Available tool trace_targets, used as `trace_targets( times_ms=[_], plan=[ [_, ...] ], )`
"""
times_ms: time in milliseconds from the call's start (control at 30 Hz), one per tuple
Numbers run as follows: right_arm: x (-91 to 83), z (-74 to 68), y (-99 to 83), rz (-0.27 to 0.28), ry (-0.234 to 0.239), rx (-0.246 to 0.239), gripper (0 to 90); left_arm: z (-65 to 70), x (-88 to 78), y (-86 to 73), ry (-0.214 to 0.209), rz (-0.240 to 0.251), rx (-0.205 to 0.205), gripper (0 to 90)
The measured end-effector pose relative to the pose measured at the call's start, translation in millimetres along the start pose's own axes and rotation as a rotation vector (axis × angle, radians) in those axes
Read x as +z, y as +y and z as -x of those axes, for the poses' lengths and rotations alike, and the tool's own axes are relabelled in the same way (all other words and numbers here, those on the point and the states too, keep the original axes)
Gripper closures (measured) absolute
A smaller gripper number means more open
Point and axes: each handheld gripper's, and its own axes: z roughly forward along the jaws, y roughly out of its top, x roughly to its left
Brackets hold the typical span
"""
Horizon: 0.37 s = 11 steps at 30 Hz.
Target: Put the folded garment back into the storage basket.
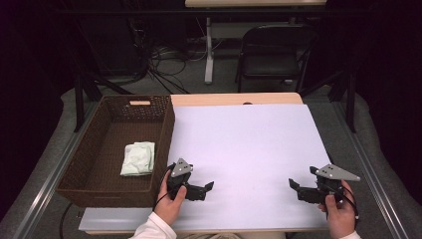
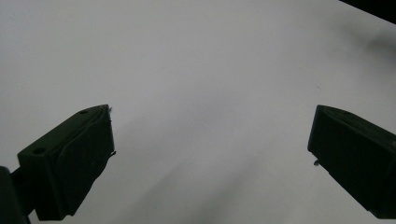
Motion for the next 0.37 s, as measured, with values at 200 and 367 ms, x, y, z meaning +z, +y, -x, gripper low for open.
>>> trace_targets(
  times_ms=[200,367],
  plan=[
    [0.2,1.1,-0.5,-0.010,-0.003,0.003,10.7,-0.5,-1.2,0.3,0.002,0.005,-0.004,0.3],
    [0.1,1.5,-0.7,-0.012,-0.006,0.000,10.7,-1.5,-0.8,0.4,0.006,0.000,-0.002,0.3]
  ],
)
